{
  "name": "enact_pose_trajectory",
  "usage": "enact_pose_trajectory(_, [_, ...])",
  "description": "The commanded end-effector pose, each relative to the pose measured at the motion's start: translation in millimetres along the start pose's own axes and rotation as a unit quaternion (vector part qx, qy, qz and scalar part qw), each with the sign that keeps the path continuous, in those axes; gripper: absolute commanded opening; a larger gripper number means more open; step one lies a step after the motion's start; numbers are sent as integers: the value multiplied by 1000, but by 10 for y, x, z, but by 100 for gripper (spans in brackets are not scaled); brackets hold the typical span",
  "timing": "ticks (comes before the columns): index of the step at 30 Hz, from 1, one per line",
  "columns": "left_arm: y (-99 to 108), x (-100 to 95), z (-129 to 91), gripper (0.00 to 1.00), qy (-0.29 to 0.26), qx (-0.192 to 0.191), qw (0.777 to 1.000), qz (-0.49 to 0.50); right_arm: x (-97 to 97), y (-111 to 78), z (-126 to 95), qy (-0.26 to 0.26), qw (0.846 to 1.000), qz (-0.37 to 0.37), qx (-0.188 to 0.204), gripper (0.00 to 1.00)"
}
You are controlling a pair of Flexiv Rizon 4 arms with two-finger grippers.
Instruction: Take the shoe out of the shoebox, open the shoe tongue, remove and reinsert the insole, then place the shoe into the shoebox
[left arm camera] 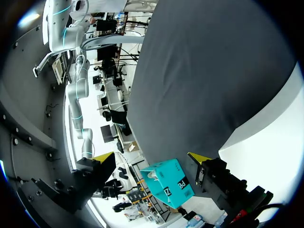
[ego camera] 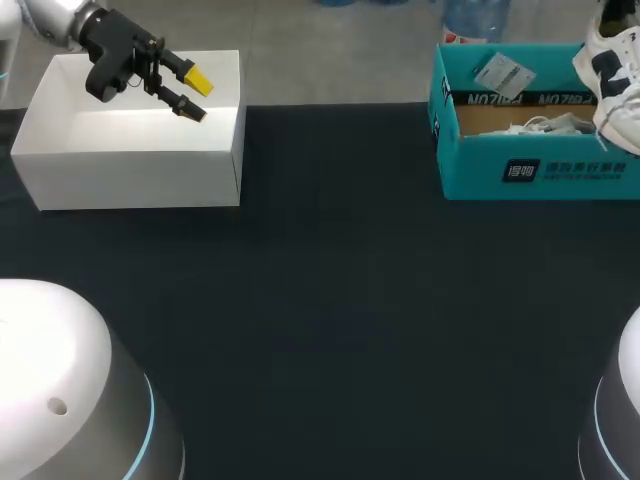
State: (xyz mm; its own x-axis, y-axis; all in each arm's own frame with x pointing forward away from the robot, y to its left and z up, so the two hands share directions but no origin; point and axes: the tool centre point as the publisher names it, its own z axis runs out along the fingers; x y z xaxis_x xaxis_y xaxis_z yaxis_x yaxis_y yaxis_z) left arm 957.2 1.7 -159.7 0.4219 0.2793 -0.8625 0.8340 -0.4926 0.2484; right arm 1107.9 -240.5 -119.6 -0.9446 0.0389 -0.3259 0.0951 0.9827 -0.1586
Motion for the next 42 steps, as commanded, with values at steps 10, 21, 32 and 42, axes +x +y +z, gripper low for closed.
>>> enact_pose_trajectory(10, [-1, -6, -5, 100, 2, 1, 1000, 0, -120, -21, 17, 15, 1000, 5, -3, 0])
enact_pose_trajectory(21, [-1, -6, -5, 100, 2, 1, 1000, 0, -359, -120, 169, -4, 999, 45, 10, 0])
enact_pose_trajectory(32, [-1, -6, -5, 100, 2, 1, 1000, 0, -908, -408, 421, -22, 987, 158, 23, 0])
enact_pose_trajectory(42, [-1, -6, -5, 100, 2, 1, 1000, 0, -828, -431, 497, 49, 931, 353, 72, 0])
